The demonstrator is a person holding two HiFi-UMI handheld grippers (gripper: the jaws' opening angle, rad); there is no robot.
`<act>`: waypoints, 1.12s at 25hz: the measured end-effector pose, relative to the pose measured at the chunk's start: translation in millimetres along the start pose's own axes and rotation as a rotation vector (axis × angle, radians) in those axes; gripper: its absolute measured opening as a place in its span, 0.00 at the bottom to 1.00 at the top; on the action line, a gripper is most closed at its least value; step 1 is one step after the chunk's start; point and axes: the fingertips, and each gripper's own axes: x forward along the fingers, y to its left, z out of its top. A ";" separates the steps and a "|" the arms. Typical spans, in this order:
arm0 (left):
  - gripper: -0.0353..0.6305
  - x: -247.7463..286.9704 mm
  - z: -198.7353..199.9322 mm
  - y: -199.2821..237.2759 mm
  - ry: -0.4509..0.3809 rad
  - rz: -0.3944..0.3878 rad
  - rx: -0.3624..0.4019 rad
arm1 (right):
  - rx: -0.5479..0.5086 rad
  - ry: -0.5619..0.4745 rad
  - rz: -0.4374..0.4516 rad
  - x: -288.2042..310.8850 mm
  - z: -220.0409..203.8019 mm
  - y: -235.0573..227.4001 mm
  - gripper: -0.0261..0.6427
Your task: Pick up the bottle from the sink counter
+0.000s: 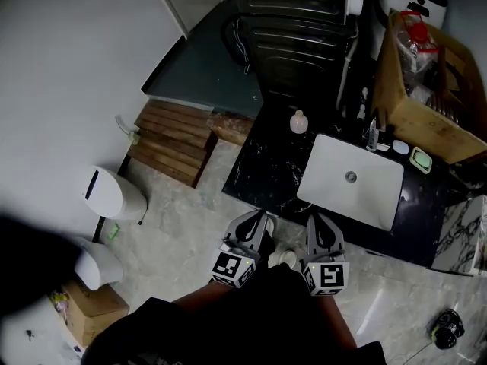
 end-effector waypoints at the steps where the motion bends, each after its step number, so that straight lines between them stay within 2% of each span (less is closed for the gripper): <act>1: 0.08 6.3 0.1 2.3 0.006 0.009 0.005 | 0.002 0.002 -0.006 2.2 -0.5 -2.8 0.10; 4: 0.08 25.6 0.0 15.9 0.031 0.056 0.031 | 0.002 0.015 -0.023 11.2 -1.3 -13.1 0.10; 6: 0.08 39.3 1.4 24.3 0.040 0.057 0.030 | 0.001 0.016 -0.051 18.5 4.2 -24.9 0.10; 10: 0.08 71.3 8.4 39.6 0.022 0.008 0.020 | -0.013 -0.007 -0.115 37.9 21.2 -51.2 0.10; 15: 0.08 113.8 10.5 65.4 0.015 -0.043 -0.001 | -0.057 -0.019 -0.156 71.5 38.3 -70.6 0.10; 22: 0.08 165.0 8.8 101.4 0.038 -0.076 -0.002 | -0.062 -0.010 -0.186 120.9 44.0 -73.6 0.10; 28: 0.08 214.8 -5.9 122.7 0.077 -0.122 -0.004 | -0.119 -0.013 -0.231 151.7 51.2 -69.5 0.10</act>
